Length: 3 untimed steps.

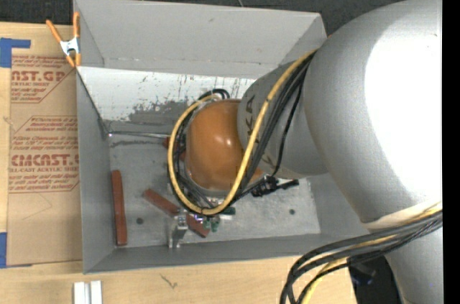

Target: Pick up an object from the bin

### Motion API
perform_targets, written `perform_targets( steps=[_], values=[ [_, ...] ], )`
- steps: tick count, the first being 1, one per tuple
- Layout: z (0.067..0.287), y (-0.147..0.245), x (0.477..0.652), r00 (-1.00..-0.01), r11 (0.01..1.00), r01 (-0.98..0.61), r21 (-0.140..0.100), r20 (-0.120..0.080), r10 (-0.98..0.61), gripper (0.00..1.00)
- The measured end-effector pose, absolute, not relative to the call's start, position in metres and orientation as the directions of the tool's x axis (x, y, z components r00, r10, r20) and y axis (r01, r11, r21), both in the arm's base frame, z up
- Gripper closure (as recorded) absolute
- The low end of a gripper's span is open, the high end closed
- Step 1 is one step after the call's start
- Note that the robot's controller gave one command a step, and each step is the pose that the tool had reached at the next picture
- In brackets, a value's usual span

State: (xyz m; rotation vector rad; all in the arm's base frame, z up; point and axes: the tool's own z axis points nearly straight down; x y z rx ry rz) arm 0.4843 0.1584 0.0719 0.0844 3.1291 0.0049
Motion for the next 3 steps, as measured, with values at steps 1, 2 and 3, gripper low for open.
perform_targets(
  steps=[1, 2, 3],
  values=[
    [0.0757, 0.1517, 0.4864, -0.909, 0.909, 0.417, 0.017, -0.011, 0.417, 1.00],
    [0.0757, 0.1516, 0.4864, -0.909, 0.909, 0.417, 0.017, -0.011, 0.417, 1.00],
    [0.0782, 0.1514, 0.4856, -0.909, 0.909, 0.417, 0.014, -0.008, 0.417, 1.00]
  ],
)
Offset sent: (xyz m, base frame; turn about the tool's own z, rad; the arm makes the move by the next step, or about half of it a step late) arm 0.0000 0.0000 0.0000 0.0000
